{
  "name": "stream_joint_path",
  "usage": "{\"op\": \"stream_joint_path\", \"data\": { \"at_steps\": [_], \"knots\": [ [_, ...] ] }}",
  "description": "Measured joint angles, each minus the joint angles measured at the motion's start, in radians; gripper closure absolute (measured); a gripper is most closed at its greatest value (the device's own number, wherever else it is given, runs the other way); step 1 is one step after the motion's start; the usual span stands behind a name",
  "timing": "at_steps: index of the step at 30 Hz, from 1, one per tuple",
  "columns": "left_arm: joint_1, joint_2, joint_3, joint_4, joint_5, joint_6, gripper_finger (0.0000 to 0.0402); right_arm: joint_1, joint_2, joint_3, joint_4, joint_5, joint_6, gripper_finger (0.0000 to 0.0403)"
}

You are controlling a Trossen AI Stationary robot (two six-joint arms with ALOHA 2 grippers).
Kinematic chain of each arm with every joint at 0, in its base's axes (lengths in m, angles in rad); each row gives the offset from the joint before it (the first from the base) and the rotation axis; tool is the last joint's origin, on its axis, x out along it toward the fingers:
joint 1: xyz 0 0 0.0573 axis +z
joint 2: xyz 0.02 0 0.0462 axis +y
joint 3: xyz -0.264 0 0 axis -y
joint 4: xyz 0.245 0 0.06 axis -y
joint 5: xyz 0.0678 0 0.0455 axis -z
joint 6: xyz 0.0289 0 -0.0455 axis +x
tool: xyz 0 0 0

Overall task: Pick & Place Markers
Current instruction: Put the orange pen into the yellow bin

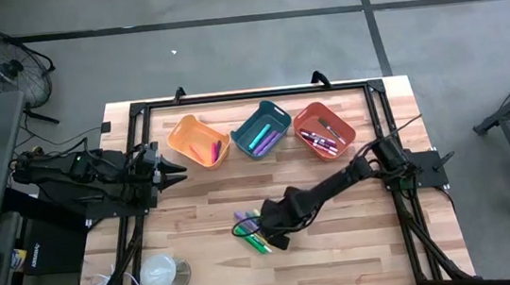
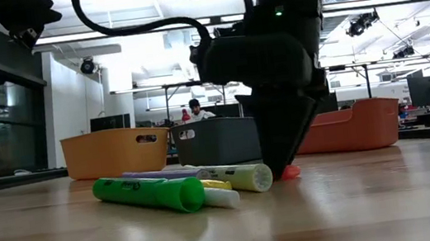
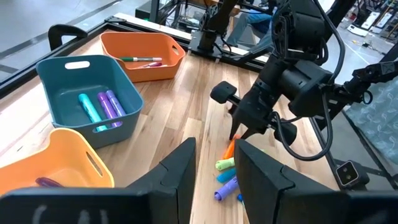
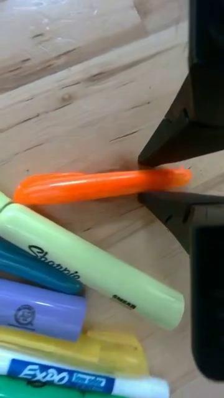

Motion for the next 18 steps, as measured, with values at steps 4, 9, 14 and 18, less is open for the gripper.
{"op": "stream_joint_path", "data": {
  "at_steps": [4, 9, 14, 18],
  "knots": [
    [0.0, 0.0, 0.0, 0.0, -0.01, 0.0, 0.0293, -0.002, 0.0, 0.0, -0.003, 0.006, -0.021, 0.0362],
    [0.0, 0.0, 0.0, 0.0, -0.016, 0.0, 0.0293, -0.021, -0.001, 0.0, 0.001, -0.032, -0.027, 0.0384],
    [0.0, 0.0, 0.0, 0.0, -0.016, -0.004, 0.0293, -0.035, -0.004, 0.003, 0.006, -0.059, -0.008, 0.0384],
    [0.0, 0.0, 0.0, 0.0, -0.017, -0.006, 0.0293, -0.043, -0.025, 0.006, 0.003, -0.045, 0.001, 0.0384]
  ]
}}
